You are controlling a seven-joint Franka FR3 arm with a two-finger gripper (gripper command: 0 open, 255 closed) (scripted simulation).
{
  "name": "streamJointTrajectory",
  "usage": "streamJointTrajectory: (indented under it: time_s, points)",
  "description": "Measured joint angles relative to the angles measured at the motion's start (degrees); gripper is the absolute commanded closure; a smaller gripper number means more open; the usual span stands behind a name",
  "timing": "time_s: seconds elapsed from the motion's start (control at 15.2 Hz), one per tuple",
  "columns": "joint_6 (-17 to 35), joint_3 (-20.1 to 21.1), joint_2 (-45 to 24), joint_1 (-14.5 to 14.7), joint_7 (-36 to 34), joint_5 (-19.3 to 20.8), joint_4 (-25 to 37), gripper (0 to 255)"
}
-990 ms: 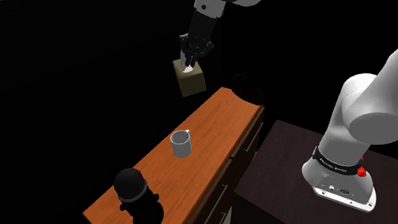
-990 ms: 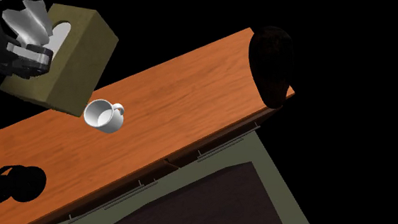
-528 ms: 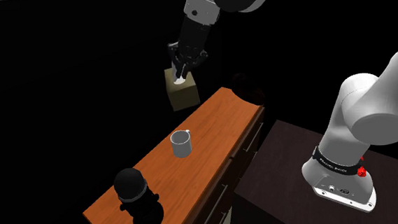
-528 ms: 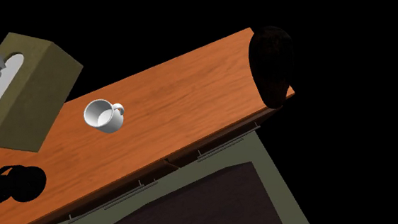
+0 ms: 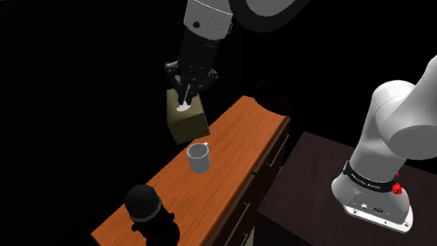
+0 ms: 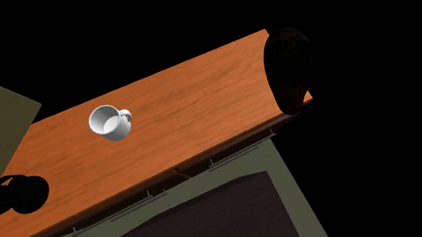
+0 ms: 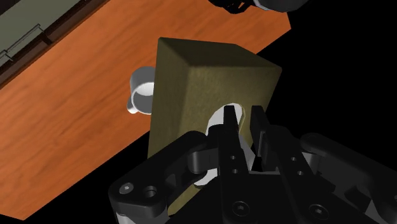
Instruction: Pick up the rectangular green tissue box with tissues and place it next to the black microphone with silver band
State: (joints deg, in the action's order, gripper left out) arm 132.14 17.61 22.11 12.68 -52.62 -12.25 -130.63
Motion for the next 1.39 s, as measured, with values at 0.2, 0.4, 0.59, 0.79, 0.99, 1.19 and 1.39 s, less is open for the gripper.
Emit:
streamJointTrajectory:
  time_s: [0.2,0.4,0.59,0.79,0.99,1.19,1.39]
  points:
    - [1.93,0.74,-0.76,0.13,-0.67,0.02,-1.1,255]
    - [4.16,1.02,-1.15,0.26,-0.61,-0.19,-2.95,255]
    - [6.33,1.3,-2.1,0.28,-0.53,-0.25,-4.18,255]
    - [9.2,1.6,-2.83,0.42,-0.35,-0.48,-6.33,255]
    - [11.78,1.92,-3.84,0.48,-0.26,-0.6,-7.91,255]
    - [14.22,2.25,-5.08,0.48,-0.24,-0.6,-9.12,255]
    - [16.84,2.47,-6.03,0.59,-0.03,-0.8,-10.83,255]
